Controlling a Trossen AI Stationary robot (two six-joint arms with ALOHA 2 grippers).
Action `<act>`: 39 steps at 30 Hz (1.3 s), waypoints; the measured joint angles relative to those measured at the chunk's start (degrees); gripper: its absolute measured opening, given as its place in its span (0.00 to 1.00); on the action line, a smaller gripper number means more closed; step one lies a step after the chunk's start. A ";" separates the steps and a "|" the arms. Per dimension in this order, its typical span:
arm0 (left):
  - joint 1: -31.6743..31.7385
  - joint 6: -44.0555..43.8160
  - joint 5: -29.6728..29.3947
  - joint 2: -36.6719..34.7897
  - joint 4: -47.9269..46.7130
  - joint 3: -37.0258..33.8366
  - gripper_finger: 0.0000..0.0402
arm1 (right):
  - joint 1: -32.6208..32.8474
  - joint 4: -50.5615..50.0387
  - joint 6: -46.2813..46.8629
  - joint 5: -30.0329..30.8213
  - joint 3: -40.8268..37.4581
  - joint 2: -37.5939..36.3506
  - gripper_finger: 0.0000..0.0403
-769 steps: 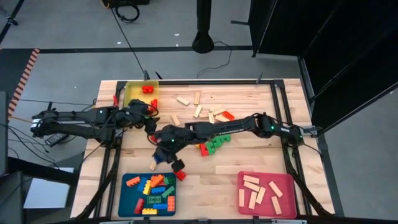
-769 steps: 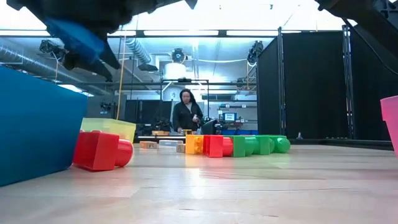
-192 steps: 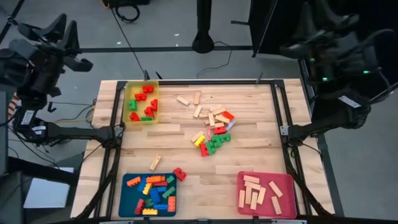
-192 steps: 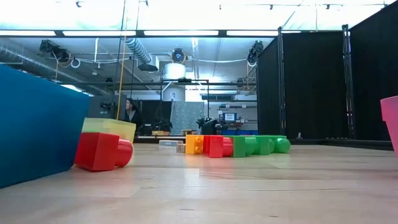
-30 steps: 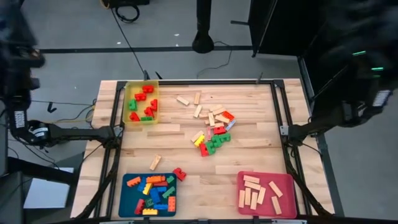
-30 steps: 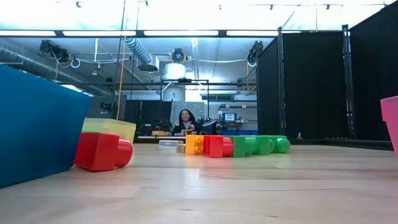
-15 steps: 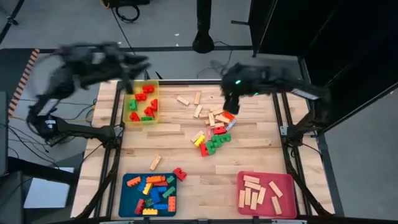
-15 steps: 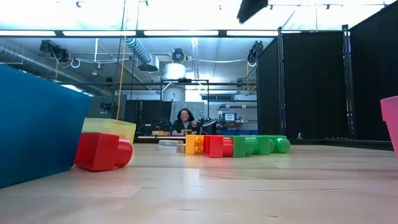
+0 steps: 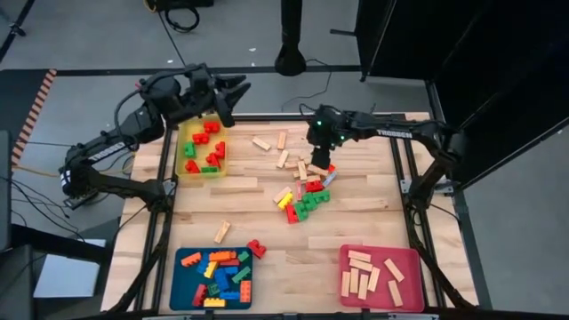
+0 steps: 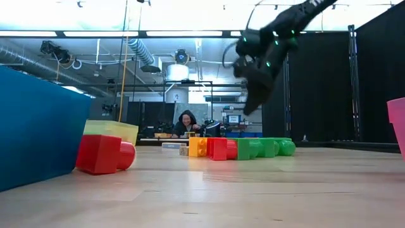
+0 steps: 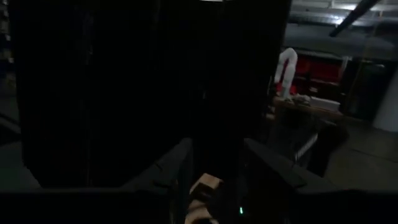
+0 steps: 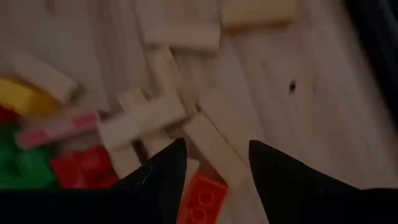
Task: Sort blocks by size
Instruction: Put the wooden block into the red bin
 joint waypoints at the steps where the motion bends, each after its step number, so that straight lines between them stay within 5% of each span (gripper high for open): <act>1: 0.33 -0.01 -0.05 -0.08 0.02 0.02 0.36 | -0.31 0.65 -0.69 -0.08 -1.63 0.00 0.47; 13: 0.66 -0.31 -0.38 0.43 -2.30 0.04 0.36 | 5.79 7.77 -3.93 0.31 -9.23 3.74 0.48; 22: 0.63 -1.90 -0.22 0.40 -2.28 0.04 0.36 | 9.60 11.66 -0.76 6.14 -9.32 7.94 0.50; 29: 0.60 -3.47 -0.19 0.39 -2.34 0.04 0.36 | 11.81 12.18 2.91 10.82 -9.44 7.99 0.29; 39: 0.58 -6.49 3.44 0.39 -2.61 0.04 0.36 | 12.62 6.62 7.98 12.75 -5.71 0.34 0.29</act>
